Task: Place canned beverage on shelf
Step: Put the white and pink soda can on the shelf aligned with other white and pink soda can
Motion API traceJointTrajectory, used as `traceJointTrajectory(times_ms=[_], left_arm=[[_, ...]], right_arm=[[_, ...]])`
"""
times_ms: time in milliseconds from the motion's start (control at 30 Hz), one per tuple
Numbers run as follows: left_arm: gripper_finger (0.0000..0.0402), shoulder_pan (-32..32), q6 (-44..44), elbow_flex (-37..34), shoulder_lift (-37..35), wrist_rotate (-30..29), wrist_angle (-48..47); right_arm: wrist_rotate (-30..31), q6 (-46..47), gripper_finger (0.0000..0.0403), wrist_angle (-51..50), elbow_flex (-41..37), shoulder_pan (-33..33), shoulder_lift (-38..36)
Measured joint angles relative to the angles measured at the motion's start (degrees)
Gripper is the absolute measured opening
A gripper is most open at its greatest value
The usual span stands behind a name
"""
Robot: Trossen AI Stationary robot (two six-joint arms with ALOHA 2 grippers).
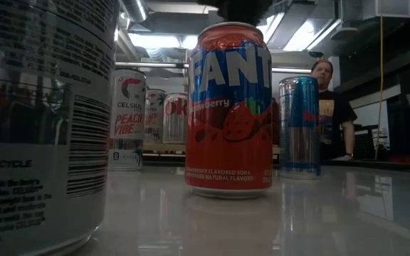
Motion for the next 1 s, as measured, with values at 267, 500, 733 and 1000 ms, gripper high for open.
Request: traceJointTrajectory(times_ms=[267,500,733,1000], left_arm=[[0.0299,0.10,6.79,4.52,7.80,-0.12,0.12],[0.0299,1.80,7.00,5.31,12.36,0.60,0.06],[0.0299,5.03,6.89,5.33,15.60,3.60,-0.28],[0.0299,7.07,2.34,5.33,18.78,4.65,-3.51]], right_arm=[[0.27,2.00,0.0330,4.29,-6.94,0.00,-3.11],[0.56,0.63,0.0330,7.82,-7.35,-0.02,-3.12],[0.54,0.13,0.0330,9.40,-7.35,-0.02,-3.08],[0.43,0.12,0.0331,9.41,-7.35,-0.02,-3.00]])
